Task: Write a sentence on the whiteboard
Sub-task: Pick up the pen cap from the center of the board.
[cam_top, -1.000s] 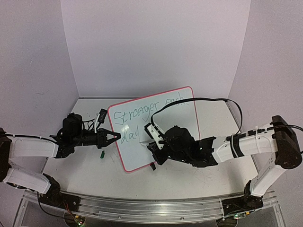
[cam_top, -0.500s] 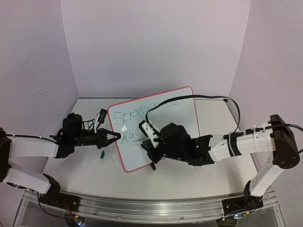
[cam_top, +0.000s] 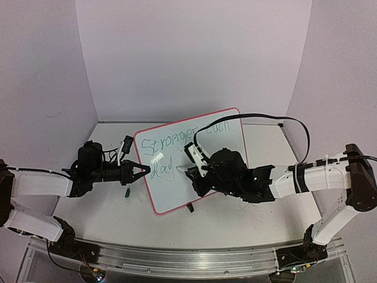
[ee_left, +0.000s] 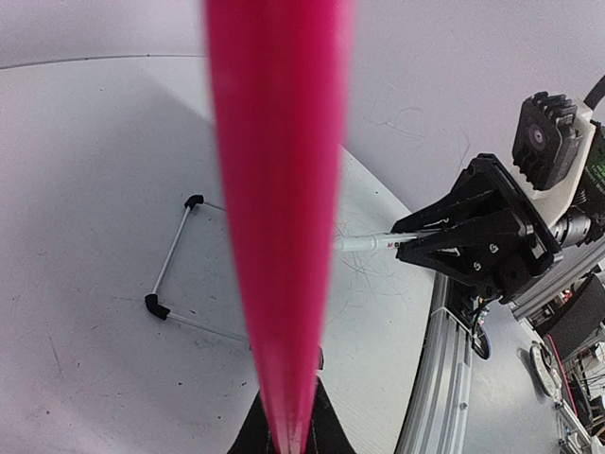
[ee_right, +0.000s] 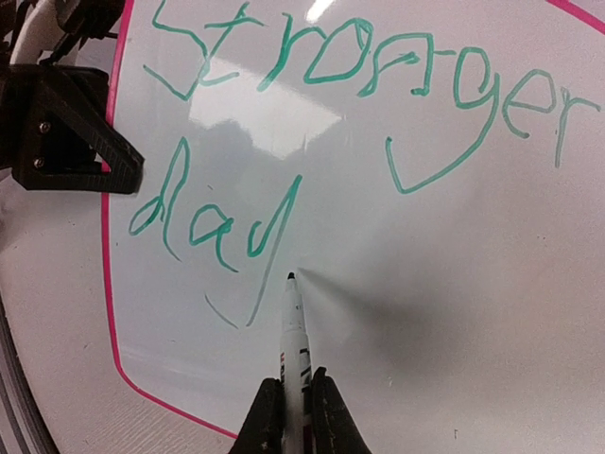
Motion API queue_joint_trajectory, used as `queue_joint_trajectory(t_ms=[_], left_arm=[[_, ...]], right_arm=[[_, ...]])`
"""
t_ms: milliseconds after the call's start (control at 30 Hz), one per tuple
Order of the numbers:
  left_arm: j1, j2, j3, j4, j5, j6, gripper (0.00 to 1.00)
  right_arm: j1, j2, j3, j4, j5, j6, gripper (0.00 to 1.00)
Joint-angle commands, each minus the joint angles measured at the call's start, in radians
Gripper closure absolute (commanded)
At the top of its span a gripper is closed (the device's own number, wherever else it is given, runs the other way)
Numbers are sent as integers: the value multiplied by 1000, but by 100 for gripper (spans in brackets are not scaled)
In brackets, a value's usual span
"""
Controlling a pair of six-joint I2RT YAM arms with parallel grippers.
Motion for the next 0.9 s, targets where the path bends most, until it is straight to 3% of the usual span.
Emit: queue_joint_trajectory(t_ms=[0,400,600,867], left_arm=[[6,-8,9,-13,-49,67,100],[6,-3,15,-13,-44,68,100],[6,3,6,-13,-71,70,100],[7,-9,-1,-18,-120,75,98]], right_arm=[[-8,-2,16,26,30,12,100],[-19,25,40,8,79,12,100],[-19,-180,-22,91,-36,-1,100],[-40,-381,-35,5,233,-84,100]])
